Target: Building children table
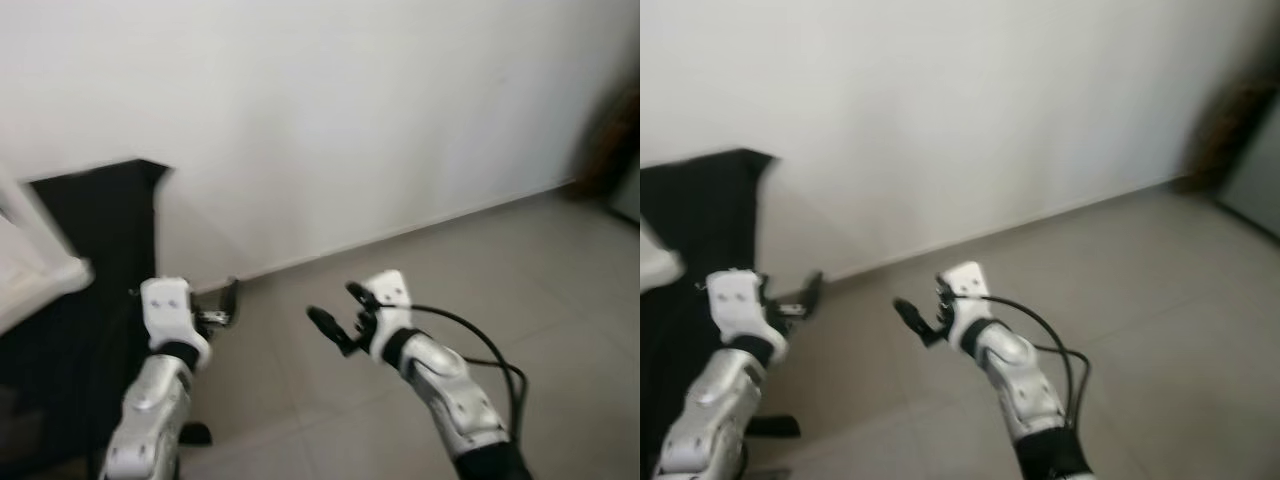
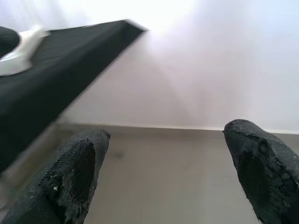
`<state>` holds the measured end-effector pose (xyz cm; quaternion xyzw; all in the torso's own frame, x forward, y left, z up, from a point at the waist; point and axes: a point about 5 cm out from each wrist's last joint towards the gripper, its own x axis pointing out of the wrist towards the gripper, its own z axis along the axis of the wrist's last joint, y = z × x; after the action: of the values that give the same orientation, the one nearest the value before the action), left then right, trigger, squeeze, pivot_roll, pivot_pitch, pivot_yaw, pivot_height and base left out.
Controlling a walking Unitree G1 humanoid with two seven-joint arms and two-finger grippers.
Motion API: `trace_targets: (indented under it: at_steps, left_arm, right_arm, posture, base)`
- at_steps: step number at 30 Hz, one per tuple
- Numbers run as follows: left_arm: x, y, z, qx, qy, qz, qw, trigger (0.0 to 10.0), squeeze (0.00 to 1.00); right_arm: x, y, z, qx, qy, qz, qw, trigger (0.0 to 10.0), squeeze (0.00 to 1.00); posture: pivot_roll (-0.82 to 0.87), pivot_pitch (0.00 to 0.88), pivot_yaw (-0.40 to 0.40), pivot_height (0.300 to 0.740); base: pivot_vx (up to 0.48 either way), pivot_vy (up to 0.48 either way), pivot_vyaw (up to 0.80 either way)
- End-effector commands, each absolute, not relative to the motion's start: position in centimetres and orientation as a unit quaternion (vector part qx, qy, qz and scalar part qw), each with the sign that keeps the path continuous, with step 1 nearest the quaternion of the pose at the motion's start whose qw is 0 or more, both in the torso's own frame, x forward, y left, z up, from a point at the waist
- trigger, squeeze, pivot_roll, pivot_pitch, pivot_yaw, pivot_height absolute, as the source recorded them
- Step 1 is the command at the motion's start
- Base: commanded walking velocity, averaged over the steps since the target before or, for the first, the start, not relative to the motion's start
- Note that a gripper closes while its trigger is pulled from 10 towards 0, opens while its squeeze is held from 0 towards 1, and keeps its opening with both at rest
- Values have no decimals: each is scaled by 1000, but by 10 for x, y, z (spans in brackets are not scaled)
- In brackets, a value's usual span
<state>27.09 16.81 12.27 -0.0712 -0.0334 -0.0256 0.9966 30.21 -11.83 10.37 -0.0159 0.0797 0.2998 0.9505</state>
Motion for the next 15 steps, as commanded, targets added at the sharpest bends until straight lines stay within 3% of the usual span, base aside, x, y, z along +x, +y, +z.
trace_targets:
  at_steps: [1, 15]
  left_arm:
    - [272, 164, 124, -70, -35, -35, 996, 10000, 0]
    - [273, 164, 124, -68, -38, -35, 996, 10000, 0]
  right_arm:
    - [302, -122, 102, -16, 82, 296, 952, 10000, 0]
    - [301, -121, 103, -35, 77, 307, 948, 10000, 0]
  posture:
    - [-124, 0, 56, 740]
    - [-127, 0, 55, 740]
  base:
    - [356, 0, 0]
    - [357, 0, 0]
